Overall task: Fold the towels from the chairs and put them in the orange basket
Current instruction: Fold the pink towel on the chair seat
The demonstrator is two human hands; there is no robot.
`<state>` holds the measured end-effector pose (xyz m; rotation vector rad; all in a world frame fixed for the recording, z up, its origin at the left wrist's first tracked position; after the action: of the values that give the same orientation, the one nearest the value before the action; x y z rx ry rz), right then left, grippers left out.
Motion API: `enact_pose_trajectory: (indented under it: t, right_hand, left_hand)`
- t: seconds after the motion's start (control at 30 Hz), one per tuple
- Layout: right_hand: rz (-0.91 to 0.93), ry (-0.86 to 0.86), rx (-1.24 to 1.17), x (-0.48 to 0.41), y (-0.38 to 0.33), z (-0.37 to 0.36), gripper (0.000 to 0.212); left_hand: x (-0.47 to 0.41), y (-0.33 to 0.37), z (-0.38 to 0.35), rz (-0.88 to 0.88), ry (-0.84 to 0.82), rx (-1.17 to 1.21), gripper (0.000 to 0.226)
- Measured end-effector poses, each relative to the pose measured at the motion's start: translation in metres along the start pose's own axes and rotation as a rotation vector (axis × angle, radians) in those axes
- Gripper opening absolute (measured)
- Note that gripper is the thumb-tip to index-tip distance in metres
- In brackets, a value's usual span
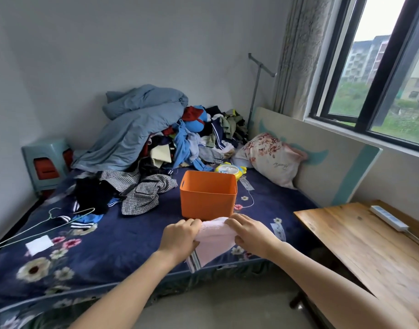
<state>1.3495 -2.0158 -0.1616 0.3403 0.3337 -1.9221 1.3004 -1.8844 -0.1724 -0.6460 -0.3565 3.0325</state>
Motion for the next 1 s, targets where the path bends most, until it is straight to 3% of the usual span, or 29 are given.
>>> enact_pose_trajectory:
  t: [0.23,0.43,0.63,0.83,1.0]
  right_hand:
    - [0.031,0.006,-0.035,-0.031,0.029,-0.013,0.041]
    - [0.133,0.128,0.020,-0.089,0.090,-0.008,0.038]
    - [0.138,0.098,-0.059,-0.131,0.148,-0.037,0.041]
    - [0.124,0.025,-0.152,-0.161,0.187,-0.084,0.041]
    - [0.111,-0.046,-0.205,-0.198,0.220,-0.136,0.043]
  left_hand:
    - [-0.030,-0.016,-0.026,0.006,-0.035,-0.018,0.057]
    - [-0.102,-0.044,-0.034,0.091,0.037,-0.120,0.055]
    - [-0.152,-0.062,-0.070,0.177,-0.009,-0.029,0.031]
    - [-0.180,-0.078,-0.116,0.229,-0.083,-0.016,0.034]
    - [-0.208,-0.105,-0.177,0.171,-0.251,-0.086,0.058]
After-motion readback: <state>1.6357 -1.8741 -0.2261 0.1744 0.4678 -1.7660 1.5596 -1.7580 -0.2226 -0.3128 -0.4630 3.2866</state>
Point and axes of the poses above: each hand's wrist, its own x-axis away from the middle knuckle, its own z-axis out of the back of the hand, y = z × x, the point moved 8 cm from there along -x, towards the middle knuckle, and after that the axes turned 11 degrees about -x, right-handed, at the moved point
